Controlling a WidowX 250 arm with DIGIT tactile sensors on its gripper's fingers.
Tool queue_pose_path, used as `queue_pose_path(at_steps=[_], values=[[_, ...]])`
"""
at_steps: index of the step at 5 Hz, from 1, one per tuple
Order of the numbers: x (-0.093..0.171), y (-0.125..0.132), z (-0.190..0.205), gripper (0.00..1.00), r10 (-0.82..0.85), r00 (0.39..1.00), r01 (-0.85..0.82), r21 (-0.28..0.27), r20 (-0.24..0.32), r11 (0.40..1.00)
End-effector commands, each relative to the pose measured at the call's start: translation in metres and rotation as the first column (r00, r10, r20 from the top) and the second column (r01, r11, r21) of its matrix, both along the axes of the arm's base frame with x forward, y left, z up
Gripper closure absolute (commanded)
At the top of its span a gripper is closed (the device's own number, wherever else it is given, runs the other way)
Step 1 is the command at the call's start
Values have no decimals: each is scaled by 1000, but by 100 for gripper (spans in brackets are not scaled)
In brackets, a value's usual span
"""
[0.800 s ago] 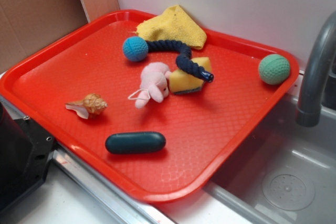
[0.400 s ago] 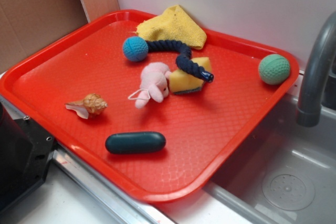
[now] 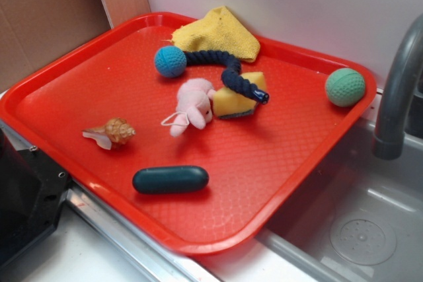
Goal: Grab the blue ball.
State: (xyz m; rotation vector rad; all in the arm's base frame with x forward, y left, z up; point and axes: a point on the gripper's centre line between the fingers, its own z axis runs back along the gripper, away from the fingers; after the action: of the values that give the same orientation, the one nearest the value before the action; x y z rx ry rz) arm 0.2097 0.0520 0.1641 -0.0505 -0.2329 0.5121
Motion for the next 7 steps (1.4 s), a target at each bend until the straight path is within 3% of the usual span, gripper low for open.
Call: queue_pose_path(at_steps=[1,2,3,4,5,6,7], values=[[69,16,-65,0,143,986,-139,48,-82,989],[69,5,-87,0,84,986,-76,64,-145,995],[52,-9,-108,0,12,978,1,64,-210,998],[49,-8,-129,0,1,963,16,64,-269,998],[42,-15,-140,0,-14,954,37,72,-300,997],[46,-13,-137,100,-16,959,44,92,-283,995],[41,0,-96,100,-95,963,117,73,-253,990]])
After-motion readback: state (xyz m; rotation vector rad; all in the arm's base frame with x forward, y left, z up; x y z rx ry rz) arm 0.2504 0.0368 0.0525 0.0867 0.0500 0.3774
